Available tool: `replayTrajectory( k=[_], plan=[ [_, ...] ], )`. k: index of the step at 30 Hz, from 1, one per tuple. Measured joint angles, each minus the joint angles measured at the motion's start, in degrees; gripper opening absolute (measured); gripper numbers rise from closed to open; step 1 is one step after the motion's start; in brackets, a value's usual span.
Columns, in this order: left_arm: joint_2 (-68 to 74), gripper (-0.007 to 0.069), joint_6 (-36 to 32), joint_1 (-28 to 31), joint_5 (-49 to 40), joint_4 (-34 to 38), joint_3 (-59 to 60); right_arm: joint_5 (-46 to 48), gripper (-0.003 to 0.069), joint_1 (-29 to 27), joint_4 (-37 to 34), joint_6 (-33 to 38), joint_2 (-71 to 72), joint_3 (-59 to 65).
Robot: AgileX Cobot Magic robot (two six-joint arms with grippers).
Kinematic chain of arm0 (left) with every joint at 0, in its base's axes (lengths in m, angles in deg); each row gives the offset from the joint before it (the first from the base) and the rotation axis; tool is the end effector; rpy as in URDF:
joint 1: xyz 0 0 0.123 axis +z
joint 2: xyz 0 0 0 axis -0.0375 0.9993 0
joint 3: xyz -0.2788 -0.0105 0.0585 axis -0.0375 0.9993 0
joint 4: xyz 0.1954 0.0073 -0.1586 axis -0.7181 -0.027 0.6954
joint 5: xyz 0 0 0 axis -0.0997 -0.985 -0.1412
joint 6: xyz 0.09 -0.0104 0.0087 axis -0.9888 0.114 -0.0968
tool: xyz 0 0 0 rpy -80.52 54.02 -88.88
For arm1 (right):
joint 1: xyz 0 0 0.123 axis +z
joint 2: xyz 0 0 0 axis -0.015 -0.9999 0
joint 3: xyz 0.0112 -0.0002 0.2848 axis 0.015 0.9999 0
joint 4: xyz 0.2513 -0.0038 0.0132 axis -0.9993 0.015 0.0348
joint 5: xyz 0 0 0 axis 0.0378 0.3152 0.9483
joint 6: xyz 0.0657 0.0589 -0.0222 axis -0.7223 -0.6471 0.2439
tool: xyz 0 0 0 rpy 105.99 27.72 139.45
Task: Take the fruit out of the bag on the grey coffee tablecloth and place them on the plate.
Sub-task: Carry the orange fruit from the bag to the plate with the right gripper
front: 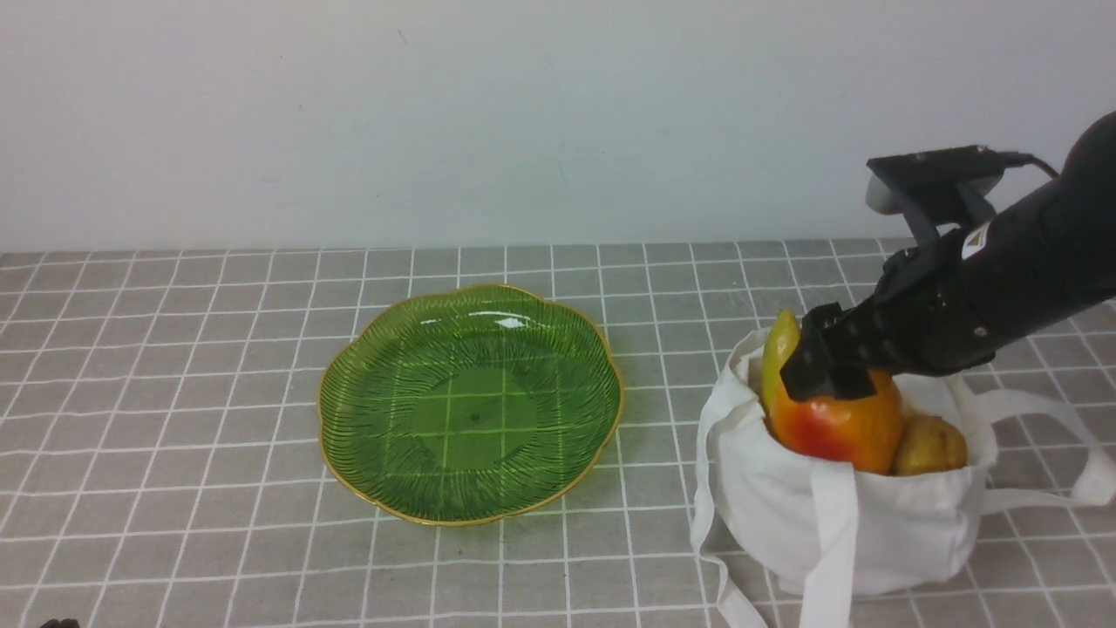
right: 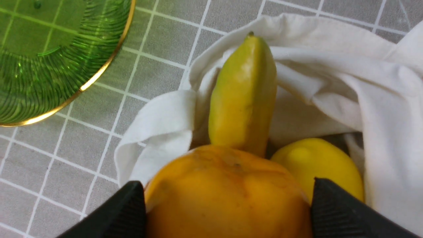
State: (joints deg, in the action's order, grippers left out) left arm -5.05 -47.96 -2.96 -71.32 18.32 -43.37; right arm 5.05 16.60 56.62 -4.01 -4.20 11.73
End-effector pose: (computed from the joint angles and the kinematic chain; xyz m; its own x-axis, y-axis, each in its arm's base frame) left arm 0.0524 -0.0048 0.1717 -0.2874 -0.0366 -0.9571 0.0444 0.9977 -0.0515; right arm 0.2972 0.1021 0.2685 -0.8621 -0.2890 -0.4161 -0.3821 0.9103 0.1592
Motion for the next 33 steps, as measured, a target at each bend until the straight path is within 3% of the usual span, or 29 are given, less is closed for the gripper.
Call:
replayTrajectory(
  k=[8,14,20,28,33],
  plan=[
    [0.0,-0.0008,0.0,0.0,-0.05,0.0,0.0,0.47,0.058,0.0,0.77,0.46,3.96,-8.02],
    [0.0,-0.0008,0.0,0.0,-0.05,0.0,0.0,-3.87,0.058,1.41,-9.5,7.83,4.03,-14.17],
    [0.0,-0.0008,0.0,0.0,-0.05,0.0,0.0,-7.74,0.058,8.65,-23.89,19.13,-0.89,-14.69],
    [0.0,-0.0008,0.0,0.0,-0.05,0.0,0.0,-15.01,0.058,18.47,-27.22,23.08,-14.11,-14.69],
    [0.0,-0.0008,0.0,0.0,-0.05,0.0,0.0,-17.24,0.058,19.52,-27.77,23.12,-19.92,-14.69]
  ],
)
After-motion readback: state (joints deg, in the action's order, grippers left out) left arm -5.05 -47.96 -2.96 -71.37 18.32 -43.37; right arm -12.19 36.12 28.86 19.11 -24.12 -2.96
